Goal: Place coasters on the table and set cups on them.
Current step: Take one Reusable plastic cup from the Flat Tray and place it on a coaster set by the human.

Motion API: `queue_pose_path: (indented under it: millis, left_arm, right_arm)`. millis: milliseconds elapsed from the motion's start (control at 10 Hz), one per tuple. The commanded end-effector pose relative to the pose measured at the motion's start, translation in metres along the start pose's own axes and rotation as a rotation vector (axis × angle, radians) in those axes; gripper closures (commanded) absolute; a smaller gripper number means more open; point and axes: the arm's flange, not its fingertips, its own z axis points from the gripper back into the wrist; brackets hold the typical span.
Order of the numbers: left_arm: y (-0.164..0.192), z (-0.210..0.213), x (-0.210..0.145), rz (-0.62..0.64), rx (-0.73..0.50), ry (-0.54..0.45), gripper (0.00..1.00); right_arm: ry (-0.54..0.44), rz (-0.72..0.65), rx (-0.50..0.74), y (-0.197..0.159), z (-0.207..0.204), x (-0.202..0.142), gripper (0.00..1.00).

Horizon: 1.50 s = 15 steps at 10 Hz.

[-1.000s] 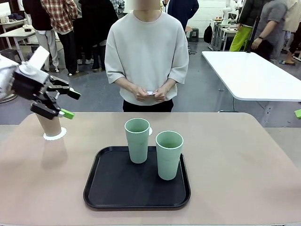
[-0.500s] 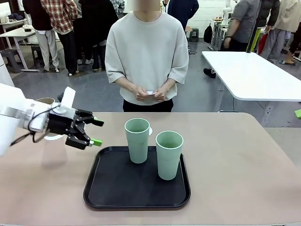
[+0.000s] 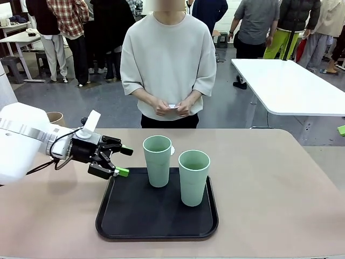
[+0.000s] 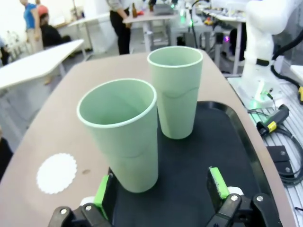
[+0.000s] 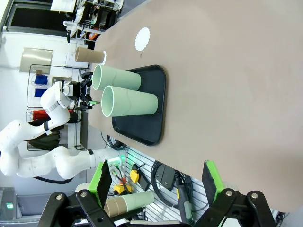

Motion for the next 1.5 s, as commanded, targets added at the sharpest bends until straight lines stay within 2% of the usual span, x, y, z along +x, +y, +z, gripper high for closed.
queue_pose_path:
  millis: [0,100,500,600,800,1100,1400]
  left_arm:
    - [0.004,-0.003,-0.001,-0.051,0.041,-0.019,0.0]
    - [0.0,0.0,0.0,0.0,0.0,0.0,0.0]
    - [0.003,-0.002,-0.001,-0.003,0.001,-0.004,0.0]
    - [0.019,-0.006,-0.014,0.009,-0.06,-0.031,0.0]
    - [0.033,-0.023,-0.039,-0.012,-0.069,-0.077,0.0]
    - [0.053,-0.027,-0.05,-0.054,-0.017,-0.083,0.0]
    - [0.053,-0.043,-0.055,-0.05,-0.051,-0.107,0.0]
  right_arm:
    - [-0.001,0.003,0.017,-0.001,-0.001,0.001,0.0]
    - [-0.001,0.003,0.017,-0.001,-0.001,0.001,0.0]
    - [-0.001,0.003,0.017,-0.001,-0.001,0.001,0.0]
    - [-0.001,0.003,0.017,-0.001,-0.001,0.001,0.0]
    - [-0.001,0.003,0.017,-0.001,-0.001,0.001,0.0]
    - [-0.001,0.003,0.017,-0.001,-0.001,0.001,0.0]
    - [-0.001,0.003,0.017,-0.001,-0.001,0.001,0.0]
